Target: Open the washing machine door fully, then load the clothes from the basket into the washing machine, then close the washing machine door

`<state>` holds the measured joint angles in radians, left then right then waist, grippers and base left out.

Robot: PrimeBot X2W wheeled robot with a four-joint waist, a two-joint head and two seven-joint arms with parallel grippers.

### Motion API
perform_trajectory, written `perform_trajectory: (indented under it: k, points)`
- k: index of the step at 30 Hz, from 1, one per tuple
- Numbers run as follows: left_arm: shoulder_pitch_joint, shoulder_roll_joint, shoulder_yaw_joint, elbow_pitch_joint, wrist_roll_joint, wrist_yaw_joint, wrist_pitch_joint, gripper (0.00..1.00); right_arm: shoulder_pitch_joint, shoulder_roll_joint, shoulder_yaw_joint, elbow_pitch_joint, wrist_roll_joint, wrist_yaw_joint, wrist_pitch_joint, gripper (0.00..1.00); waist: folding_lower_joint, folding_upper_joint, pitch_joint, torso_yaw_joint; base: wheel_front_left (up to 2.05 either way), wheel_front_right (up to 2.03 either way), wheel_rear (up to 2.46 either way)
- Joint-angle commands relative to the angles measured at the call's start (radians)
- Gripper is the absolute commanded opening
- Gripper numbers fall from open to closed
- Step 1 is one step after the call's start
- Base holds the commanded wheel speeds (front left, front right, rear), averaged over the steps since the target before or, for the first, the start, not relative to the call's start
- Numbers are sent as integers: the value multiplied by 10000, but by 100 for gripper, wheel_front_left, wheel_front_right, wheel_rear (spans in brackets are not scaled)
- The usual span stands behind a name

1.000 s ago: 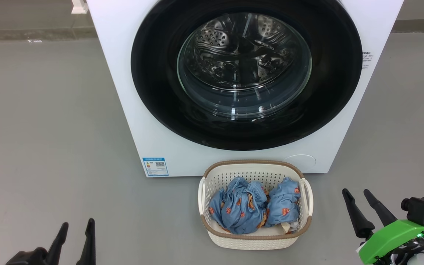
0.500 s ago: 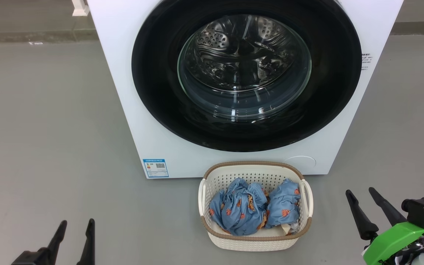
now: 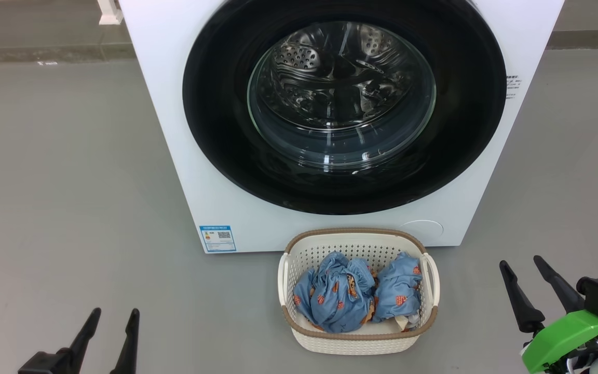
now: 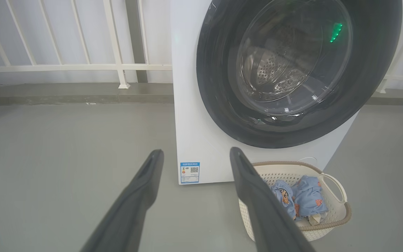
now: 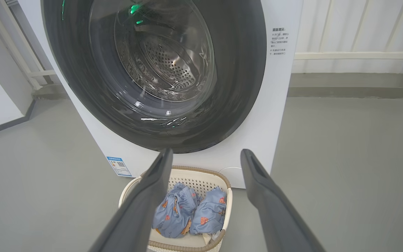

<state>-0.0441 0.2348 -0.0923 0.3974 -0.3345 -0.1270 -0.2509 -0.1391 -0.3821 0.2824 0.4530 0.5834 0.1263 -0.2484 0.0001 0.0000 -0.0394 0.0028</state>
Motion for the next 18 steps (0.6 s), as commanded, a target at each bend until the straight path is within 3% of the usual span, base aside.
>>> perform_trajectory:
  k: [1, 18]
  points:
    - [-519, 223, 389, -111, -113, -37, -109, 100, -129, -181, 21, -225, -265, 44, -134, 100, 0, 0, 5, 0, 0, 0, 0]
    - [-701, 124, 593, 132, -476, -37, -109, 100, 139, 167, -645, -317, -690, 44, -134, 100, 0, 0, -12, 7, 0, 0, 0]
